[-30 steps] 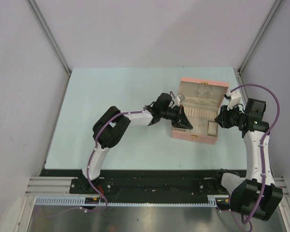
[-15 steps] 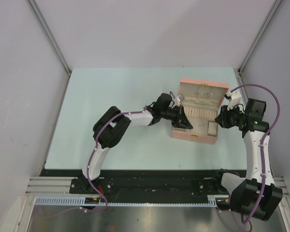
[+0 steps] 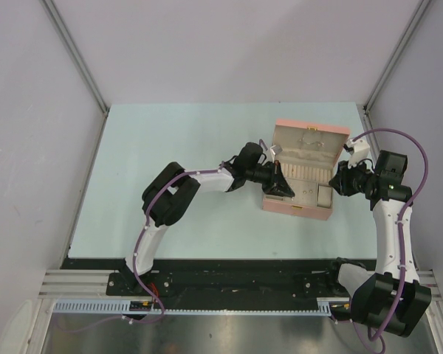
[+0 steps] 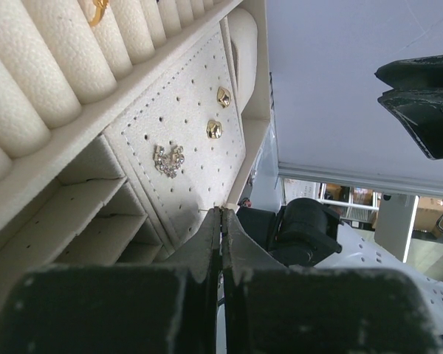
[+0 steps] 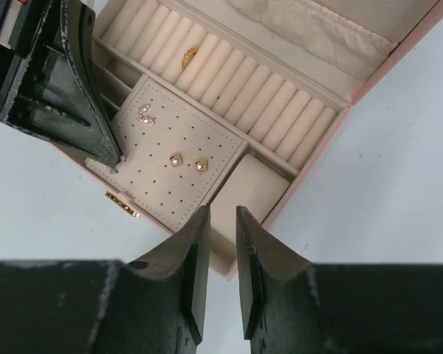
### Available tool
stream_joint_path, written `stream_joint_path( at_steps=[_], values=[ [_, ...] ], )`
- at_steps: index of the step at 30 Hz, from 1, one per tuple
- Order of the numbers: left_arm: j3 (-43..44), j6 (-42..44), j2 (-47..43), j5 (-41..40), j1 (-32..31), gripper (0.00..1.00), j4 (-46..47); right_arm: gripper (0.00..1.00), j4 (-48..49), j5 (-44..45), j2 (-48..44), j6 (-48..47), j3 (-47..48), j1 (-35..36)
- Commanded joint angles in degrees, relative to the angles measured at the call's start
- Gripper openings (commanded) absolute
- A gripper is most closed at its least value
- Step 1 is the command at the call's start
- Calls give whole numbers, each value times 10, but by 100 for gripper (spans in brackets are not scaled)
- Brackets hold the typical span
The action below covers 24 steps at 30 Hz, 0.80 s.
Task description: Organize the mixed jewelry
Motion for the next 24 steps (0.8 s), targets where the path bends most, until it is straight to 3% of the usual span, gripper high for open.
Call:
stream_joint_path(
  at_steps=[1,24],
  values=[
    [-21,9,-8,-9,-3,0,-4,25,1,-16,-6,-6,0,-3],
    [-12,20,-2,-9,-12,0,-22,25,-1,-19,-8,-7,0,-9]
  ],
)
